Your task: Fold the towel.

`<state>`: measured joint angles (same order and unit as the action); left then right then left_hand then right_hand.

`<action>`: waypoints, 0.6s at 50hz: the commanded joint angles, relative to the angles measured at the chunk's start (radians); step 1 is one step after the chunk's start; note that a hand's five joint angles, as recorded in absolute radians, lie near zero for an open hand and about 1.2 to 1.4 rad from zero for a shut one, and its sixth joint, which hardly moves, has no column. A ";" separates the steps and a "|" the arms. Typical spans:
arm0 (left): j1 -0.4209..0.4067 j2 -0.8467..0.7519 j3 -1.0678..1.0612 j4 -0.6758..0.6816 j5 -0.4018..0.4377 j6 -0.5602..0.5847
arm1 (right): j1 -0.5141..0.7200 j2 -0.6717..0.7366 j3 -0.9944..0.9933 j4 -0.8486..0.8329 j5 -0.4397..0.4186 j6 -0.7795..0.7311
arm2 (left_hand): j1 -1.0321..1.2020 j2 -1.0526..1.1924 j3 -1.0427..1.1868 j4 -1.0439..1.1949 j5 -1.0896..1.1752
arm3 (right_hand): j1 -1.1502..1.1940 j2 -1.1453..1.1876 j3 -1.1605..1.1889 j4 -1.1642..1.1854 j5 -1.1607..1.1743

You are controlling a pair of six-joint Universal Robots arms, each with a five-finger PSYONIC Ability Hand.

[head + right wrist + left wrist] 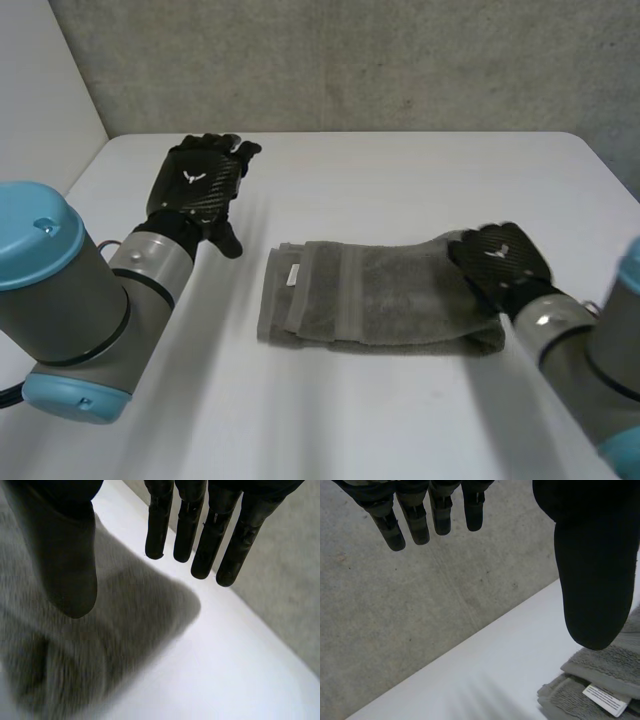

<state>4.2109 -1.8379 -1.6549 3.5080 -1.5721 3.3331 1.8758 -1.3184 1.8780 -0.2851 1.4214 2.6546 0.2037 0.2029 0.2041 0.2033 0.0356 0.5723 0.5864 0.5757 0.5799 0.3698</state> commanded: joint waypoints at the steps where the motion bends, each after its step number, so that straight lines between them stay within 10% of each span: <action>1: -0.003 -0.014 -0.005 0.000 0.000 -0.001 | -0.135 -0.002 0.095 -0.009 -0.154 0.122 | -0.008 -0.007 -0.008 -0.007 -0.014 | -0.026 -0.040 -0.030 -0.034 0.002; 18: -0.002 -0.034 -0.005 0.003 -0.002 -0.001 | -0.165 0.054 0.104 -0.062 -0.183 0.146 | -0.011 -0.010 -0.011 -0.010 -0.017 | 0.211 0.197 0.208 0.204 0.239; 30: -0.002 -0.032 -0.020 0.025 -0.003 0.000 | -0.175 0.082 0.093 -0.062 -0.182 0.146 | -0.011 -0.010 -0.011 -0.010 -0.017 | 0.823 0.809 0.819 0.815 0.851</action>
<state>4.2092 -1.8712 -1.6690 3.5260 -1.5744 3.3322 1.7013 -1.2427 1.9752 -0.3477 1.2347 2.8008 0.1846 0.1822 0.1831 0.1818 0.0292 1.1958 1.2020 1.1985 1.1985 1.0180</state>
